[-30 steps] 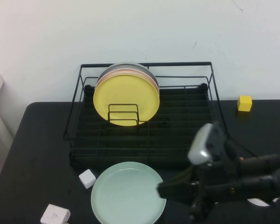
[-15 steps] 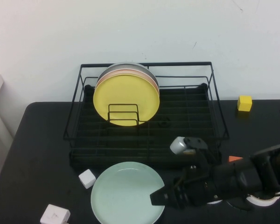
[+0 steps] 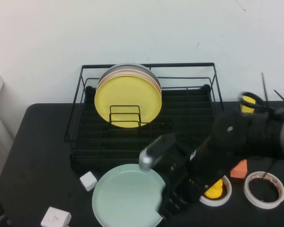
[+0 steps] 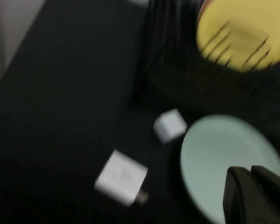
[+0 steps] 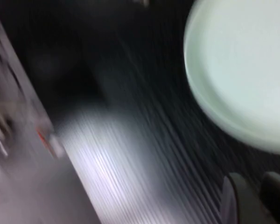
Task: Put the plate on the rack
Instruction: Pick up the plate from the table
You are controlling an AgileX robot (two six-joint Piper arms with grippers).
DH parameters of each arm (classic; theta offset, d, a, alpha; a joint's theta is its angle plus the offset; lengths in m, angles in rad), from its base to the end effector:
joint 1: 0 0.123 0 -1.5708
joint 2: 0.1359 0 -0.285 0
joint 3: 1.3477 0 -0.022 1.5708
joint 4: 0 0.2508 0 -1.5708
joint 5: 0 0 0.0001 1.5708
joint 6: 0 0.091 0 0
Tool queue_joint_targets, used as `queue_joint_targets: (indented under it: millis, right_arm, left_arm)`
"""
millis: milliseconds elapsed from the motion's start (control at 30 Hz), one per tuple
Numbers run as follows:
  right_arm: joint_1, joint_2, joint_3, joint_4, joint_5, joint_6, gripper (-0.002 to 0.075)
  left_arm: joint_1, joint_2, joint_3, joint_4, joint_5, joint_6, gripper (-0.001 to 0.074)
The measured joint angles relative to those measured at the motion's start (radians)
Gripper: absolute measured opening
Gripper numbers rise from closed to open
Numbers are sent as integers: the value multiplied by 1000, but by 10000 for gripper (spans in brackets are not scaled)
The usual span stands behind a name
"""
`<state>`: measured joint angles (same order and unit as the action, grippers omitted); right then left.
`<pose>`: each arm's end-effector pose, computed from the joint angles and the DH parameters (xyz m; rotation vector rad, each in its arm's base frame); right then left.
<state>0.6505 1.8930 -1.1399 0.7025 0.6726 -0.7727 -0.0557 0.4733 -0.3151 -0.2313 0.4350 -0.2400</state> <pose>0.2690 0.2508 0.1630 -1.2406 2.5215 0.6912 0.0970 -0.0142 0.2471 -0.3505 2.0602 -0.4096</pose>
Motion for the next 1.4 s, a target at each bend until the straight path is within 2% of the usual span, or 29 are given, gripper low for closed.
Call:
queue_joint_targets:
  millis: [133, 200, 300, 400, 533, 633, 700, 833, 933, 1400]
  right_arm:
    - [40, -2, -39, -499, 83, 401, 94]
    - [40, -2, -39, -688, 98, 589, 94]
    - [37, 0, -40, -878, 83, 781, 94]
    - [37, 23, -41, -953, 20, 849, 94]
    - [26, 81, -44, -944, -70, 919, 94]
    - [19, 111, -44, -854, -97, 967, 108]
    - [17, 121, -44, -777, -131, 975, 155]
    - [17, 128, -46, -633, -218, 981, 304]
    - [17, 130, -46, -565, -256, 983, 356]
    - [17, 258, -49, -421, -261, 895, 377]
  left_arm:
    - [0, 102, -33, -2, 77, 0, -2]
    - [0, 144, -45, -19, 127, 0, -2]
    - [0, 174, -50, -60, 193, 0, -2]
    - [0, 177, -56, -89, 234, 0, -2]
    - [0, 177, -56, -99, 260, 0, -3]
    - [0, 177, -56, -105, 262, 0, -2]
    - [0, 177, -56, -107, 260, 0, -2]
    - [0, 177, -56, -109, 250, 0, -2]
    - [0, 177, -54, -116, 246, 0, -2]
    - [0, 177, -54, -201, 237, 63, -2]
